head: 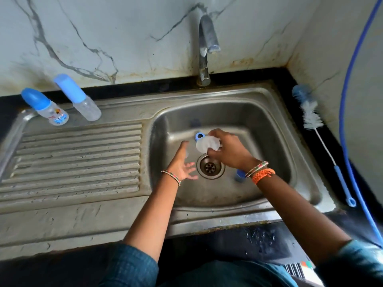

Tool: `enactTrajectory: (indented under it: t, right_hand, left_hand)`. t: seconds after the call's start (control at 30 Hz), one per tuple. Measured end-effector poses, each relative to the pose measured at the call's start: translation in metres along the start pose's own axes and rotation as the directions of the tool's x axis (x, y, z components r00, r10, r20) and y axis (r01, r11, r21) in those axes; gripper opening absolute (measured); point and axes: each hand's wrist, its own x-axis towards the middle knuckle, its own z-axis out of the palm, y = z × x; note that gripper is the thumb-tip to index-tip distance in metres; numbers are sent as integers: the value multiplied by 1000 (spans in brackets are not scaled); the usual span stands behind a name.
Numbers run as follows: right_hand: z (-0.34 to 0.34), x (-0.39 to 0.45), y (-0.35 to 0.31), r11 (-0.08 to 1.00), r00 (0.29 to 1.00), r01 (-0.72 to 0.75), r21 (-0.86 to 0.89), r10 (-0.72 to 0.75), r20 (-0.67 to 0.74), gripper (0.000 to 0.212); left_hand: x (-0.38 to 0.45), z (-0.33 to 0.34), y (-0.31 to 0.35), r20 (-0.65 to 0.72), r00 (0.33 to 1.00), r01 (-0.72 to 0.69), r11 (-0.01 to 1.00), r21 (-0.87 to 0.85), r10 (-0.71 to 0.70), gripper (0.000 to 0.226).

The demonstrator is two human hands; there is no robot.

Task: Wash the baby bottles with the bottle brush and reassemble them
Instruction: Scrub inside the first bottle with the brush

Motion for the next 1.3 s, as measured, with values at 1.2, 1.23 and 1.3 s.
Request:
enactTrajectory:
  t: [1.2,1.23,1.3]
  right_hand:
    - [-77,-29,28,987,812,-117,113,160,-561,17]
    - [-76,-23,18,992,821,-68,110,118,-558,17]
    - [-77,-14,-3,993,825,27,118,45,-564,15]
  left_hand:
    - [-66,56,34,204,949,-124,879,-461,241,24]
    - [-70,49,41,173,950,-139,847,-514,261,25]
    - [-76,33,57,99,944,-201,784,-587,316,25]
